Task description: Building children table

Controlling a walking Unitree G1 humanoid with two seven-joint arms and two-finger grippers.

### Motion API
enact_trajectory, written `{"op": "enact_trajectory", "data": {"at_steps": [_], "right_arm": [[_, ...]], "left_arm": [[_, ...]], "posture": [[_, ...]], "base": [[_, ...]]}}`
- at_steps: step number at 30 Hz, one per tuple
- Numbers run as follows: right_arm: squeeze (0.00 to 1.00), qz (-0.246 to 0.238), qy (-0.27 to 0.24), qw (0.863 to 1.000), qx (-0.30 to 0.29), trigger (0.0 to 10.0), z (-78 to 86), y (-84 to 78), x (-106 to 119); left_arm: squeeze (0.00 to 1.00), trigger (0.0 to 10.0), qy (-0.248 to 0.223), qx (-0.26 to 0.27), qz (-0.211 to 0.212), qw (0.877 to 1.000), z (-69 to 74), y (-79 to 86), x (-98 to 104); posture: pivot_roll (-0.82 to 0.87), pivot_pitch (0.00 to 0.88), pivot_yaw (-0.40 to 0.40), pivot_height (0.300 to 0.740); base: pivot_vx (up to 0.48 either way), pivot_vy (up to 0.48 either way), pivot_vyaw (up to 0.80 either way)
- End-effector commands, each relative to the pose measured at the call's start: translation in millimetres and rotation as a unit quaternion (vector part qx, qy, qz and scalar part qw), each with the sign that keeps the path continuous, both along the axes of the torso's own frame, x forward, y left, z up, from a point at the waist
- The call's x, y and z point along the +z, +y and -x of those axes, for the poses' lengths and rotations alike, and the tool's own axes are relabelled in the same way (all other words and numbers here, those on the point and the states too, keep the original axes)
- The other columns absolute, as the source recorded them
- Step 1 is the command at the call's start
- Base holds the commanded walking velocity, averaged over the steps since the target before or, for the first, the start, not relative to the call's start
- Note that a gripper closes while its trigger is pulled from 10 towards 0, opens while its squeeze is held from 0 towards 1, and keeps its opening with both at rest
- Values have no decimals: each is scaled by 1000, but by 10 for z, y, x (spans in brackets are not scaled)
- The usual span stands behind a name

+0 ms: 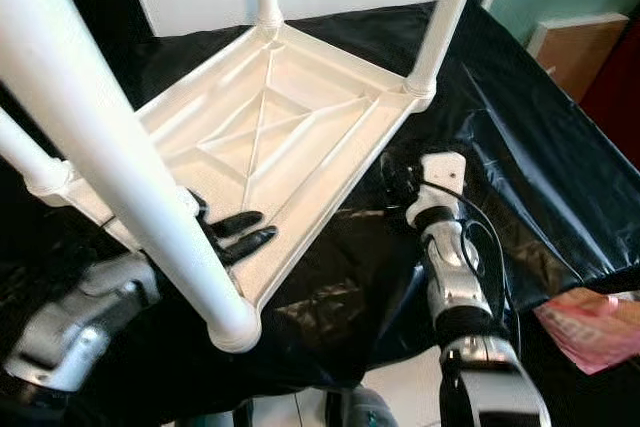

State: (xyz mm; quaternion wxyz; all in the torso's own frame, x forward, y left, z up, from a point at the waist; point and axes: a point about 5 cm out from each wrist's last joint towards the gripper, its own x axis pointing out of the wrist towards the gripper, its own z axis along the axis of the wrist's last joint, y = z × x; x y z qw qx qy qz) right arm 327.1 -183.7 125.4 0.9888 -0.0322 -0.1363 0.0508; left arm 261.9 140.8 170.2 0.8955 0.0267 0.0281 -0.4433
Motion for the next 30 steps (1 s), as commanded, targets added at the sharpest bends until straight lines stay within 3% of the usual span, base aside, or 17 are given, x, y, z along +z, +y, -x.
{"op": "enact_trajectory", "data": {"at_steps": [1, 9, 15, 17, 21, 22, 30], "right_arm": [[0, -2, 1, 1000, 2, 10000, 13, 6, 1], [0, -16, -12, 996, 90, 10000, 380, 265, 35], [0, -21, -2, 992, 128, 10000, 541, 326, 51], [0, -20, 8, 989, 148, 10000, 634, 363, 43], [0, -21, 16, 986, 162, 10000, 712, 387, 34], [0, -20, 19, 986, 166, 10000, 744, 392, 40], [0, -15, 36, 986, 165, 10000, 769, 325, 81]], "left_arm": [[0, 10000, 8, -103, 2, 995, 98, -72, -17], [0, 10000, -31, -112, -101, 988, -36, 187, 20], [0, 10000, -32, -138, -118, 983, -25, 260, 76], [0, 10000, -28, -143, -157, 977, -38, 337, 31], [0, 10000, -14, -149, -170, 974, -46, 398, 34], [1000, 10000, -11, -150, -168, 974, -52, 422, 51], [1000, 10000, -1, -169, -196, 966, -71, 575, 120]], "posture": [[77, 152, -32, 740], [82, 165, -49, 740], [77, 167, -49, 740], [77, 167, -45, 740], [68, 168, -40, 740], [67, 168, -40, 740], [73, 164, -38, 740]], "base": [[0, 0, 0], [0, 0, 0], [0, 0, 0], [0, 0, 0], [0, 0, 0], [0, 0, 0], [0, 0, 0]]}}
